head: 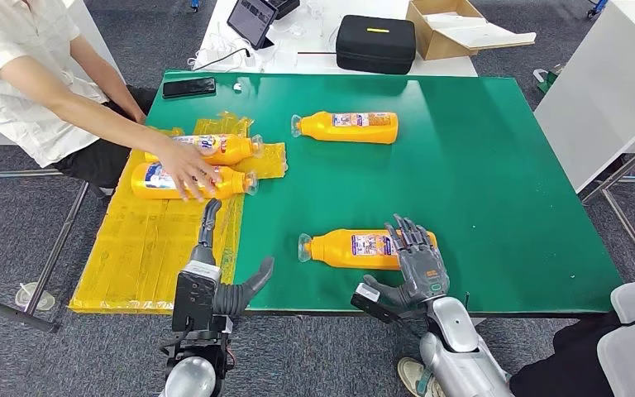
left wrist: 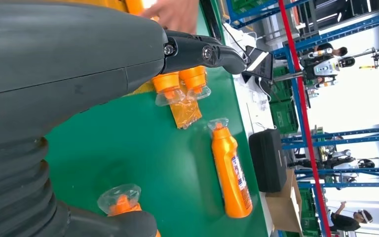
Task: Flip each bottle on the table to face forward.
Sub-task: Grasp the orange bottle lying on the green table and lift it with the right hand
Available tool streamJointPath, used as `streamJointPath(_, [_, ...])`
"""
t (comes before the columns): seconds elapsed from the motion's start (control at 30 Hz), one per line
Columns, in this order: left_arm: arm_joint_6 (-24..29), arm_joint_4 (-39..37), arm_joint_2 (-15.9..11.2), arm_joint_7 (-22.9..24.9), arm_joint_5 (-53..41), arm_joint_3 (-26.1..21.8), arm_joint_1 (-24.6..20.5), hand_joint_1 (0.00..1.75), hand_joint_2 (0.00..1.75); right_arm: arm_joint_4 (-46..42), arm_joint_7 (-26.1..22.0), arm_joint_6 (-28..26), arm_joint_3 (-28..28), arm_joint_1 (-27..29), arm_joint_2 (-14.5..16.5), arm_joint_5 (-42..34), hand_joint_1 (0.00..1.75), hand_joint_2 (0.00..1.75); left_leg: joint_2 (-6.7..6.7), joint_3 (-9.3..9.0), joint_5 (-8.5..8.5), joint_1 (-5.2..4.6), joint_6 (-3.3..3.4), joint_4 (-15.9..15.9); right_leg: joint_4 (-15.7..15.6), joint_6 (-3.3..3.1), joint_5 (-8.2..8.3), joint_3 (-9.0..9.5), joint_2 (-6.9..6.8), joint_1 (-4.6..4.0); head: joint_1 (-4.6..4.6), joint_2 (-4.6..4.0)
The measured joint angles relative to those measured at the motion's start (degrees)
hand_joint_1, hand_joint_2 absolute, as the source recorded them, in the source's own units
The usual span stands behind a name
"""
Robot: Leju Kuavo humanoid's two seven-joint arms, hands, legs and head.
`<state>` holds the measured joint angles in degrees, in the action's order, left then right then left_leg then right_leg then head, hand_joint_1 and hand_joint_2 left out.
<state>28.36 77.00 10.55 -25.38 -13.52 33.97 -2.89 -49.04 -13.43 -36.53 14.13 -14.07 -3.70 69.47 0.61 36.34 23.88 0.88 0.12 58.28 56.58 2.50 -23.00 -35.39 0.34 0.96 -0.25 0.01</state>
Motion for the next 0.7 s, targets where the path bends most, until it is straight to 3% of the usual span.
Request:
streamJointPath(0.37, [-0.60, 0.10, 0.14, 0.90, 1.46, 0.90, 0.17, 0.00, 1.75, 7.44, 6.10, 4.83, 3.40, -6.13, -2.46, 1.43, 0.00, 1.75, 0.01, -0.02, -0.01, 0.00, 0.01, 0.01, 0.00, 0.01, 0.01, 0.02, 0.00, 0.00, -0.01, -0.01])
streamJointPath(0.7, [-0.13, 0.22, 0.17, 1.07, 2.26, 0.96, 0.55, 0.00, 1.75, 8.59, 6.80, 5.47, 4.30, -7.98, -3.64, 1.29, 0.00, 1.75, 0.00, -0.12, -0.01, 0.00, 0.01, 0.01, 0.00, 0.01, 0.01, 0.09, 0.00, 0.00, -0.01, -0.01])
